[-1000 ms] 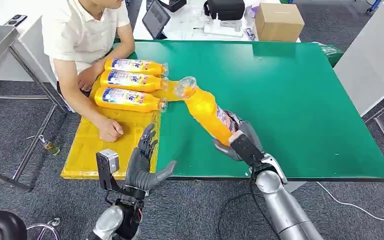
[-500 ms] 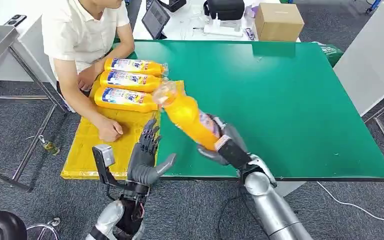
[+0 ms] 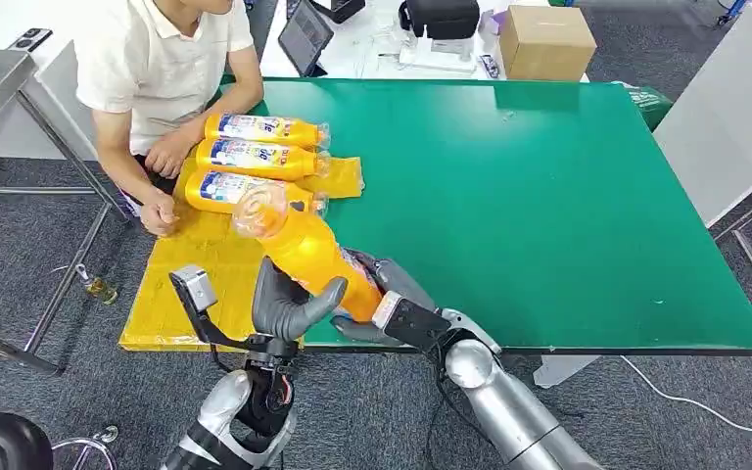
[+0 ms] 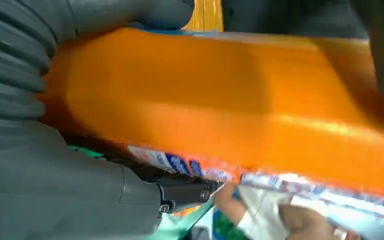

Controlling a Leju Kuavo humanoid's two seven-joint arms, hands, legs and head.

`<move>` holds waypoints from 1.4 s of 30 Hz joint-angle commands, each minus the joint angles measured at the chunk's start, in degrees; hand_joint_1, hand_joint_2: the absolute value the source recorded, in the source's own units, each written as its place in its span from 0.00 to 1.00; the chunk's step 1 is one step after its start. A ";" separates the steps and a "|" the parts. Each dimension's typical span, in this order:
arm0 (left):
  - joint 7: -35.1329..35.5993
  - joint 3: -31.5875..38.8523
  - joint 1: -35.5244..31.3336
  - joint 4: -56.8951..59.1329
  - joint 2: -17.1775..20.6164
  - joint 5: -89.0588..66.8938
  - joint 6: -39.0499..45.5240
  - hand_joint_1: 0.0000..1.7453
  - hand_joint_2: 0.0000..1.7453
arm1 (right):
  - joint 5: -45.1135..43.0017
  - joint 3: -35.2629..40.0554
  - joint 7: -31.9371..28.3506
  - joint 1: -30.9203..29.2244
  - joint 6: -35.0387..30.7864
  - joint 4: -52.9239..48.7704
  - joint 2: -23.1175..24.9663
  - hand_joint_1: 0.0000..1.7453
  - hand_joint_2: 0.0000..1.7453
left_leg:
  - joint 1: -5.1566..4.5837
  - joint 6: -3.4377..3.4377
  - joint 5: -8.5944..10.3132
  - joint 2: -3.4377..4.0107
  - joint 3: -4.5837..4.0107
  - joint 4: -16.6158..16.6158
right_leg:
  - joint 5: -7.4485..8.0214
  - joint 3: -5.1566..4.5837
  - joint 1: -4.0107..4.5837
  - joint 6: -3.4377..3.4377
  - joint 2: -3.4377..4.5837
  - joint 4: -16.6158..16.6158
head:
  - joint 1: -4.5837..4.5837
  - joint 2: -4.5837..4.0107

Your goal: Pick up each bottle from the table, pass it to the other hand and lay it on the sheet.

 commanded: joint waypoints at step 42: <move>1.33 10.75 -2.72 -3.21 12.18 -44.46 12.11 1.00 1.00 | 47.31 -35.08 -5.94 15.98 -48.50 -4.20 8.74 0.00 0.00 | -0.01 0.02 -0.04 -0.01 0.08 -0.04 | -0.08 0.05 0.01 -0.15 -0.07 0.04 | 0.02 0.00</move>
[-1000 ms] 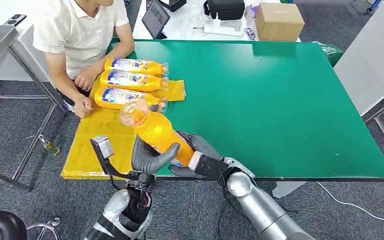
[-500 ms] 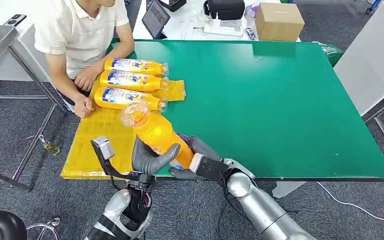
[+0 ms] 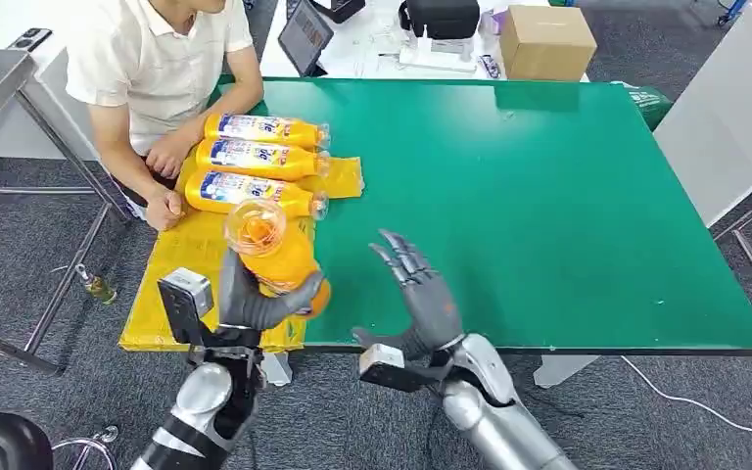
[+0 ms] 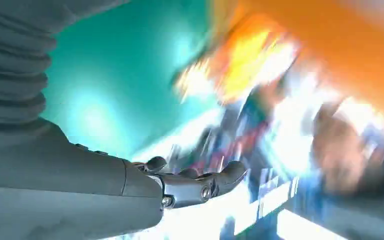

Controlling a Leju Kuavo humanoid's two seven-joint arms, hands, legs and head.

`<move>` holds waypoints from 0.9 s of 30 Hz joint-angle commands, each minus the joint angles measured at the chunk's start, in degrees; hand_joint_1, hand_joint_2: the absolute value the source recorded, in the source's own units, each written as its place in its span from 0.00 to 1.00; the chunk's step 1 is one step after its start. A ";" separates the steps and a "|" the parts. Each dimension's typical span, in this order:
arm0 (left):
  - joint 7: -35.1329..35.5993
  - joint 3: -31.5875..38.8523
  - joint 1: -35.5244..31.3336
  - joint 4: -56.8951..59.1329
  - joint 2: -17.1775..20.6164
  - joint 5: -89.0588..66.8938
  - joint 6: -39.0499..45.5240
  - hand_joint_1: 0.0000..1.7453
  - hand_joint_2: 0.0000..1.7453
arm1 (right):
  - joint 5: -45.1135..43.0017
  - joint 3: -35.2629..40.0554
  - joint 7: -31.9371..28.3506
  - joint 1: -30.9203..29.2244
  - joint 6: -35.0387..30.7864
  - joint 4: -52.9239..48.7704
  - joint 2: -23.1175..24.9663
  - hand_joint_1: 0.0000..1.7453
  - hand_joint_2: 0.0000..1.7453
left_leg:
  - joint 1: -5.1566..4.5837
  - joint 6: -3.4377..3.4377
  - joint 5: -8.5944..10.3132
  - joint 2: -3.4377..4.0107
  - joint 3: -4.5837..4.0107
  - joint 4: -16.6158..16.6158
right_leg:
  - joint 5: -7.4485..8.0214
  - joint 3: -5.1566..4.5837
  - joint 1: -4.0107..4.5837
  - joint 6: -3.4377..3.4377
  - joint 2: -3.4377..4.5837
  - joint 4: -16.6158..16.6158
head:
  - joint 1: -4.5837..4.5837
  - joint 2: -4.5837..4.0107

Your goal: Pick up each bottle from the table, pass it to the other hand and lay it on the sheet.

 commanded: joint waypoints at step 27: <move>16.05 -5.88 -25.33 40.92 3.62 -59.20 -11.27 1.00 1.00 | 6.79 -28.59 -9.97 3.79 -3.40 1.88 11.54 0.00 0.00 | 0.04 0.06 0.00 -0.09 0.29 -0.07 | -0.02 0.32 0.08 -0.17 -0.19 -0.09 | -0.02 0.00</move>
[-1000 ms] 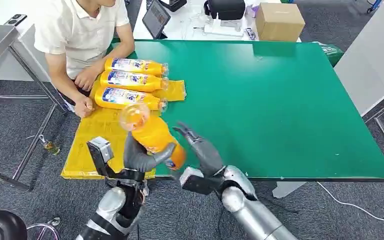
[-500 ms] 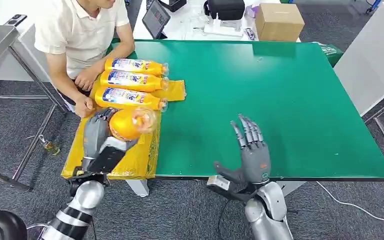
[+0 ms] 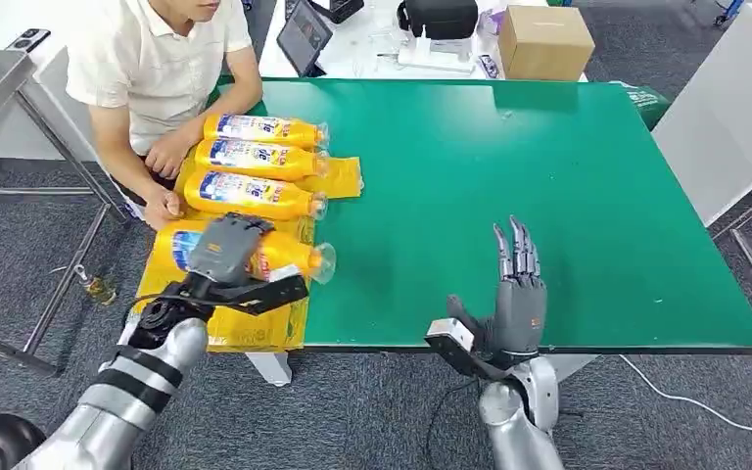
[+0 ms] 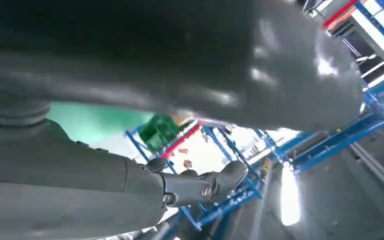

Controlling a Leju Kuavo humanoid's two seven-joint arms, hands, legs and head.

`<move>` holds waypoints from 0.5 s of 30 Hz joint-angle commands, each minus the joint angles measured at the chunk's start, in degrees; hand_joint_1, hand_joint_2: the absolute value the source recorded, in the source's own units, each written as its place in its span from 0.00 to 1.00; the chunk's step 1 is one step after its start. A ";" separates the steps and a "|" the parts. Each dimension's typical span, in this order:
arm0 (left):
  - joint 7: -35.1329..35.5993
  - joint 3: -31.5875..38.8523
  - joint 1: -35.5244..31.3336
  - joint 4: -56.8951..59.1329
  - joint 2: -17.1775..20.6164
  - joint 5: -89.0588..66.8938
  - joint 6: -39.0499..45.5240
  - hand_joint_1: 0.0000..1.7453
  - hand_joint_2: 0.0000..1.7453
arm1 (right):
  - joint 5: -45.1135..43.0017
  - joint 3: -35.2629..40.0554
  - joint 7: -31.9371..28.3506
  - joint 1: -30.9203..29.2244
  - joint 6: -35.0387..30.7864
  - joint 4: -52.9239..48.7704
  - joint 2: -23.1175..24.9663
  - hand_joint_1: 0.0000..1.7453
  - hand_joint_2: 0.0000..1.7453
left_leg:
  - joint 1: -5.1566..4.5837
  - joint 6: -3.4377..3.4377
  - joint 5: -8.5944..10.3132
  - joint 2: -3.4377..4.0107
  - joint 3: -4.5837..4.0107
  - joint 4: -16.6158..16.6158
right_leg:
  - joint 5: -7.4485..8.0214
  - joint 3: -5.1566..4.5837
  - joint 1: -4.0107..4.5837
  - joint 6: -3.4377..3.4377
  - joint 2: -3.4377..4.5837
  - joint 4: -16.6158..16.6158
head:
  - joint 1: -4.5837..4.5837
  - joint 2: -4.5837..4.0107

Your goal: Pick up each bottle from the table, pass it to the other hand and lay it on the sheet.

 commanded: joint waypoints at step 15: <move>-0.90 -0.17 -11.58 31.79 -7.92 11.58 -3.07 0.29 1.00 | -3.98 7.67 -0.20 -2.18 -0.18 9.60 -2.67 0.00 0.00 | 0.03 0.08 -0.07 0.00 0.23 -0.03 | -0.07 0.28 0.07 -0.13 -0.07 -0.07 | 0.02 0.00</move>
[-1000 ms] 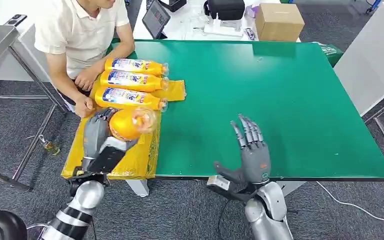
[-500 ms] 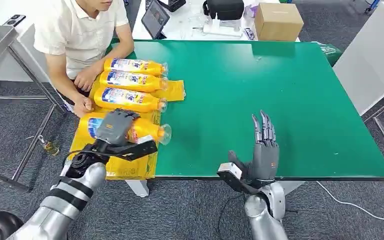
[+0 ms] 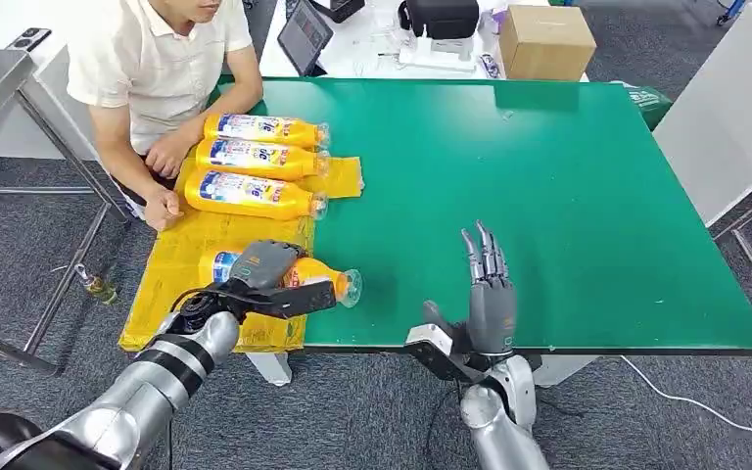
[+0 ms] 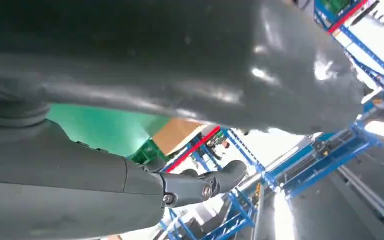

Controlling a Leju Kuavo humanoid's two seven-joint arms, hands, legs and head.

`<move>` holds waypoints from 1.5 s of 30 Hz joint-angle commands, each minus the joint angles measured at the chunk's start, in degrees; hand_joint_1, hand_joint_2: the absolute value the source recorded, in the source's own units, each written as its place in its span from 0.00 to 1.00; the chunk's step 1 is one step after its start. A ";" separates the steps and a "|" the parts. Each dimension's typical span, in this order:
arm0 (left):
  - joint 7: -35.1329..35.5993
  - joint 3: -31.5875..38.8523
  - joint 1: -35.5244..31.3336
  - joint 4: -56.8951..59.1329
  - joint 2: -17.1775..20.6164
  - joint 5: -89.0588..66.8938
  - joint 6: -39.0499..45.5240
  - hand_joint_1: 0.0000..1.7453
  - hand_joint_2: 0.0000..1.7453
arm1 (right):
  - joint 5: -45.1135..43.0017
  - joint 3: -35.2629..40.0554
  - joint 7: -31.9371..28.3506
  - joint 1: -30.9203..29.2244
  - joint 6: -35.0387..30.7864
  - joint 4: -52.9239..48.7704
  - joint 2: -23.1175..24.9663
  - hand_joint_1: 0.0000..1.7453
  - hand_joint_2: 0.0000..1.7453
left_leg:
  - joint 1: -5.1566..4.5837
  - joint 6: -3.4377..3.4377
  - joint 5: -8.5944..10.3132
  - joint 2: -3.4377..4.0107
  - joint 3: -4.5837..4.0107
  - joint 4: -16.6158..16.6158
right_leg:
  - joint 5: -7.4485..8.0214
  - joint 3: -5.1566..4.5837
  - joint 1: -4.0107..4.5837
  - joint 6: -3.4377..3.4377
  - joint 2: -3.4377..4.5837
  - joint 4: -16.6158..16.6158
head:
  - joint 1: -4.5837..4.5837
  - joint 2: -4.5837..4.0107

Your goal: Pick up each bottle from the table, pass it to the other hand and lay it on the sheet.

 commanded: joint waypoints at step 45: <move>-14.85 5.09 24.77 -44.45 -1.94 49.09 10.03 0.00 1.00 | -52.50 0.15 1.27 5.77 25.75 -4.66 -0.84 0.00 0.00 | -0.03 0.01 -0.15 0.08 0.07 0.00 | -0.10 0.07 0.00 -0.10 0.03 0.00 | 0.00 0.00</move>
